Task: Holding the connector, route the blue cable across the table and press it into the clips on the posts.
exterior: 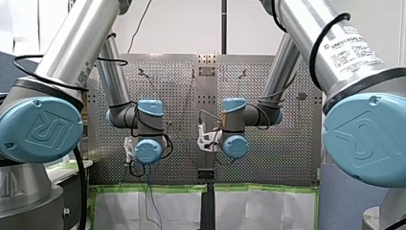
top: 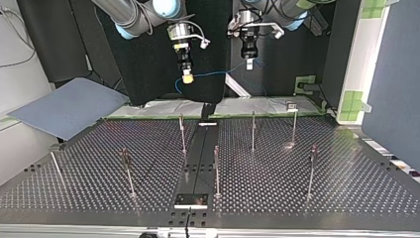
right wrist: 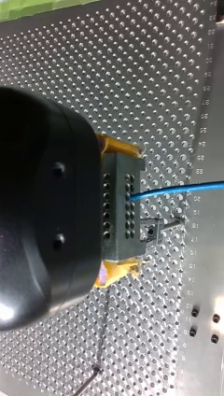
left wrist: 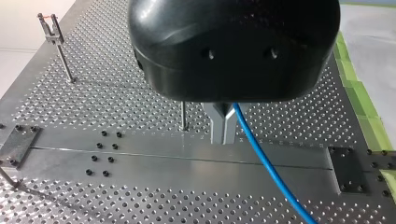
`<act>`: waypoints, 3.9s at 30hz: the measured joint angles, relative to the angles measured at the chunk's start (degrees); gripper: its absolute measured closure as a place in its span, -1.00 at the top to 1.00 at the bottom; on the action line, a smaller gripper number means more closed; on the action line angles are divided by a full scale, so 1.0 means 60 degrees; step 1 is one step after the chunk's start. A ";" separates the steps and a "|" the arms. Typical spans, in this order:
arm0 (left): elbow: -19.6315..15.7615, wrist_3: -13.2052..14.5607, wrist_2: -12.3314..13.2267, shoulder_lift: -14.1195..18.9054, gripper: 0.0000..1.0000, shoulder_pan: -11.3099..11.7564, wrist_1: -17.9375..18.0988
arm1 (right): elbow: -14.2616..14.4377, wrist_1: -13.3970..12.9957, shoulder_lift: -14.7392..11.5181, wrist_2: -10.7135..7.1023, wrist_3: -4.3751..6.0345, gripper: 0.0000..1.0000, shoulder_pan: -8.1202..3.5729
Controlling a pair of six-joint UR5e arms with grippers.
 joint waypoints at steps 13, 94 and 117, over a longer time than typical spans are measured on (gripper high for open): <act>0.0000 0.0000 0.0000 0.0000 -0.99 0.0000 0.0000 | 0.0001 0.0000 0.0000 0.0000 0.0000 -1.00 0.0000; 0.0003 -0.0008 -0.0005 -0.0007 -0.99 0.0007 -0.0019 | 0.0006 0.0000 0.0000 0.0000 0.0001 -1.00 0.0002; 0.0000 0.0015 -0.0015 -0.0029 -0.99 0.0191 -0.0703 | -0.0001 0.0000 0.0000 -0.0001 0.0000 -1.00 0.0000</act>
